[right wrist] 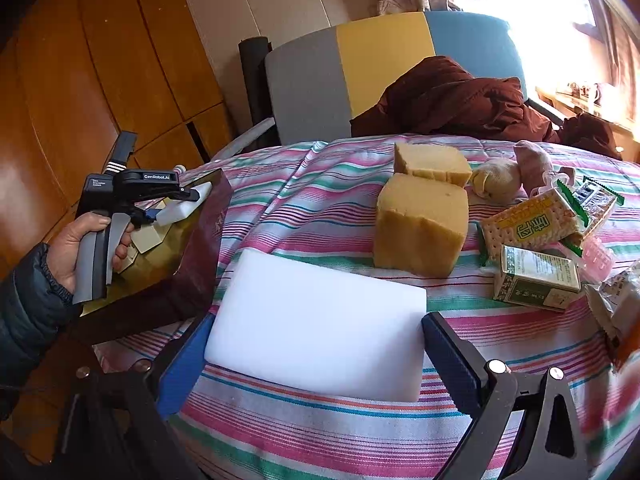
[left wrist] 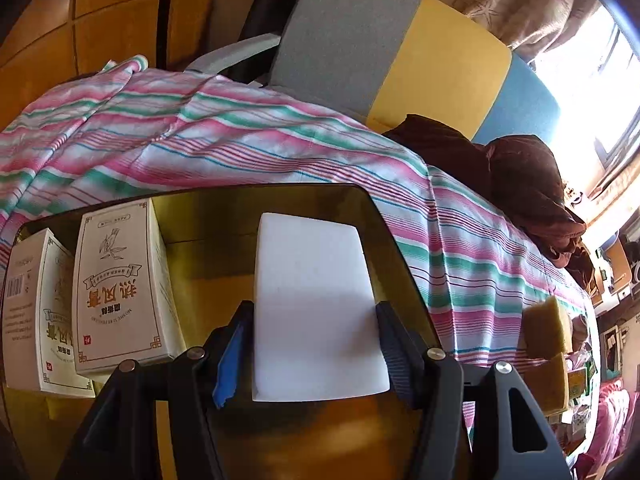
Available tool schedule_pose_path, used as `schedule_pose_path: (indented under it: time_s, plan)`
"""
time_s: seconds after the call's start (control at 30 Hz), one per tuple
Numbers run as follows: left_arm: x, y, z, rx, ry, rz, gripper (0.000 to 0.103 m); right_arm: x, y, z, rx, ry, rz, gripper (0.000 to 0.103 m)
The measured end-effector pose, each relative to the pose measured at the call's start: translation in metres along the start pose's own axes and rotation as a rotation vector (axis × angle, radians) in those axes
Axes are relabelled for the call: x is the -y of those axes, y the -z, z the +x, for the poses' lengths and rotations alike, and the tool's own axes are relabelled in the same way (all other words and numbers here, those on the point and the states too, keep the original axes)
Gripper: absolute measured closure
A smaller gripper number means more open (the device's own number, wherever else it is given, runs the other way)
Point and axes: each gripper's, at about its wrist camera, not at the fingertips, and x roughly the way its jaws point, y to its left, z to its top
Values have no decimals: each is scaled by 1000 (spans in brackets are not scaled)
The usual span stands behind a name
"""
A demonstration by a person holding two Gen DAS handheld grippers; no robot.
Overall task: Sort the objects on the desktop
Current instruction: 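Carry the left tool's white sponge into the gold tray and release while the right tool carries its sponge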
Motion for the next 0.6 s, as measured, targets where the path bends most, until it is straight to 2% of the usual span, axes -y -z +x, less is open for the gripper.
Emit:
schedule_pose_path:
  time_s: [0.17, 0.33, 0.5, 0.6]
  plan:
    - [-3, 0, 5, -8, -34, -18, 41, -8, -11, 1, 14, -13, -47, 2]
    - [-6, 1, 9, -17, -64, -36, 41, -52, -40, 9, 59, -77, -277, 2]
    - [-17, 4, 3, -31, 6, -43, 41, -118, -74, 44, 36, -170, -545, 2]
    - [-25, 5, 1, -44, 47, -59, 39, -143, -96, 69, 13, -167, -620, 2]
